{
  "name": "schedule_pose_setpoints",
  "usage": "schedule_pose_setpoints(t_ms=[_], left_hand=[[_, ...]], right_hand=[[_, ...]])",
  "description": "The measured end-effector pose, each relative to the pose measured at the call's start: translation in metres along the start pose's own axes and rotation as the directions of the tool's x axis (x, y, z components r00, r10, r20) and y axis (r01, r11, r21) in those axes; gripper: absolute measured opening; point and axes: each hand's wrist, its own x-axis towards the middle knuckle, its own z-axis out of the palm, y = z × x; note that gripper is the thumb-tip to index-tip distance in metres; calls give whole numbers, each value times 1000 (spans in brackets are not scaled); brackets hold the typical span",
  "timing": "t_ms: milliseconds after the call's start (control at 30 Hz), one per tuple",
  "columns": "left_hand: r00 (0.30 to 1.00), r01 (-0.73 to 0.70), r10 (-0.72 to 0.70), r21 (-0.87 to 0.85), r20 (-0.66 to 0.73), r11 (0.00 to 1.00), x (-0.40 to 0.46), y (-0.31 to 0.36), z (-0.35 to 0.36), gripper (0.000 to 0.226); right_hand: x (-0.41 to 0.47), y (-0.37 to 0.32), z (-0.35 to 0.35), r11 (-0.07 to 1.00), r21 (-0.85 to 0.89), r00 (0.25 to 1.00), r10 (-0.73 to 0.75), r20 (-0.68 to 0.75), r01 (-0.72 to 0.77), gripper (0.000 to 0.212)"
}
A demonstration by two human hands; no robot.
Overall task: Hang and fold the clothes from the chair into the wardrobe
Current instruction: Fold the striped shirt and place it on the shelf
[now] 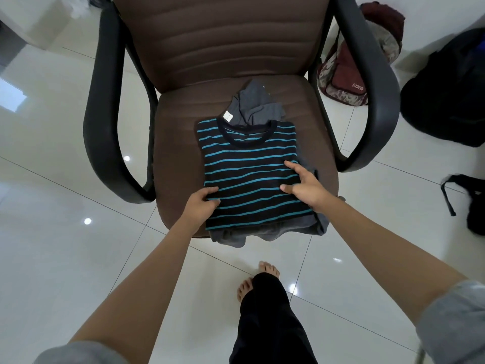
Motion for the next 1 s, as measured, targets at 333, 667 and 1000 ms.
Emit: schedule_pose_setpoints(t_ms=[333, 667, 1000], left_hand=[[954, -120, 107, -31, -279, 992, -6, 17, 1, 15], [999, 15, -35, -493, -31, 870, -19, 36, -13, 42], [997, 11, 25, -495, 66, 869, -37, 30, -21, 64]], right_hand=[[-3, -9, -8, 999, -31, 1000, -11, 0, 11, 68], [-12, -18, -6, 1000, -18, 1000, -4, 16, 4, 70], [-55, -16, -4, 994, 99, 997, -44, -58, 49, 68]])
